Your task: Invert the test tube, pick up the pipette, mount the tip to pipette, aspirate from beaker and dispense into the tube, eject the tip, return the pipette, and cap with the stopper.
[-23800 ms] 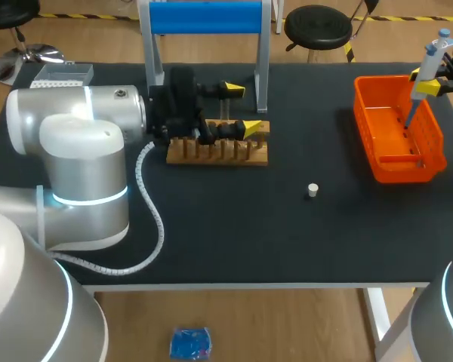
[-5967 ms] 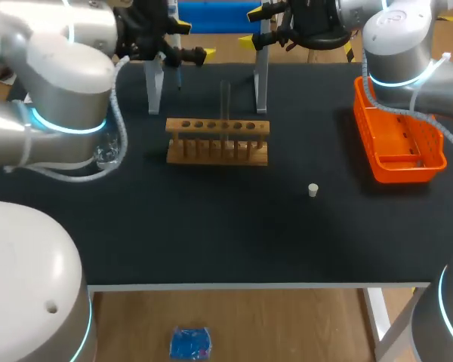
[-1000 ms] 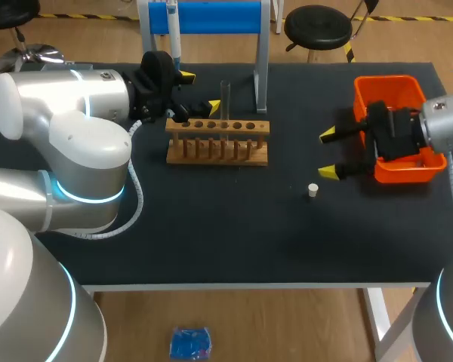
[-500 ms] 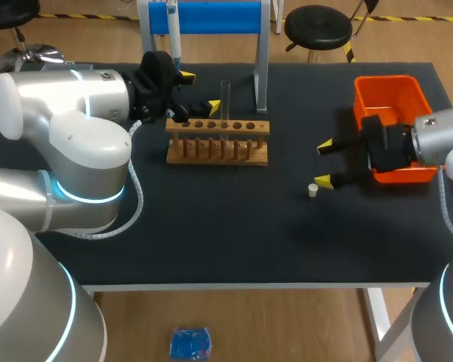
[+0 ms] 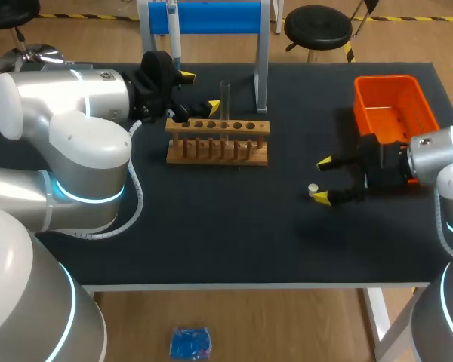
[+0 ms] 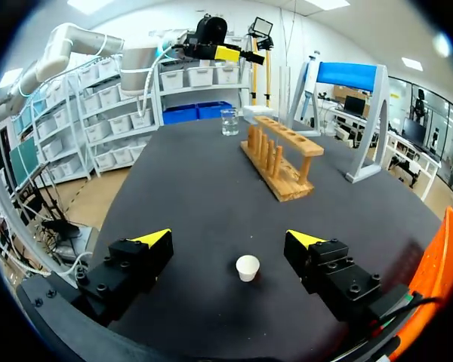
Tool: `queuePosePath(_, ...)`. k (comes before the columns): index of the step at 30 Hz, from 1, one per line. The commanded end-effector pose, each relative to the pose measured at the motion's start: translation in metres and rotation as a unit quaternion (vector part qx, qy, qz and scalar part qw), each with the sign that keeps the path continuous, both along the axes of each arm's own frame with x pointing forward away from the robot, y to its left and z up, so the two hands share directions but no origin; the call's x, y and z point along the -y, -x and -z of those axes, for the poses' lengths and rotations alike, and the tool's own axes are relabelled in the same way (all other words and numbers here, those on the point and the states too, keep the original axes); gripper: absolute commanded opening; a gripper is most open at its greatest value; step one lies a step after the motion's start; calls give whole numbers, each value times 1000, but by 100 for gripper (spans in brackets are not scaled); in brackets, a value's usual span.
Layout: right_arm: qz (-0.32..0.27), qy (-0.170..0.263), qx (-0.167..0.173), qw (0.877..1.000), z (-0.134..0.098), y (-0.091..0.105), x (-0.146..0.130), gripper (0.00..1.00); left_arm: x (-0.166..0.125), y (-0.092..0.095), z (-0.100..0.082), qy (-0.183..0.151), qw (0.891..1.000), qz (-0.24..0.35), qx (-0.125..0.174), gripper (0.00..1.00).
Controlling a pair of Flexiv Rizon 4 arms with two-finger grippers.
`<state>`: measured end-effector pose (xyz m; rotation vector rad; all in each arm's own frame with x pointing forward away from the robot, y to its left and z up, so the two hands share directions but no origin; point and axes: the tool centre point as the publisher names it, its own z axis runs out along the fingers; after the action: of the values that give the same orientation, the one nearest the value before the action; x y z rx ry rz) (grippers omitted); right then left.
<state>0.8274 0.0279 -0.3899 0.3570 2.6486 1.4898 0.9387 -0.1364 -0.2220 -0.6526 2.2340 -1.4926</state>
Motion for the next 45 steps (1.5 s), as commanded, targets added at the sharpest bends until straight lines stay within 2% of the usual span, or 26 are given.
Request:
queuePosePath(1,4,-1,4,1000,9,2,-2,100,1,-1,1,1,1000,0,1,100)
queuePosePath(19,20,14,2,1000,28,-4,-2,100,1,-1,1,1,1000,0,1,100)
queuePosePath(27,23,21,3,1000,32,-5,-4,74,1,-1,1,1,1000,0,1,100)
queuePosePath(34,25,26,4,999,35,-6,-6,74,1,-1,1,1,1000,0,1,100)
queuePosePath(45,32,29,3,999,40,-10,-6,65,1,-1,1,1,1000,0,1,100)
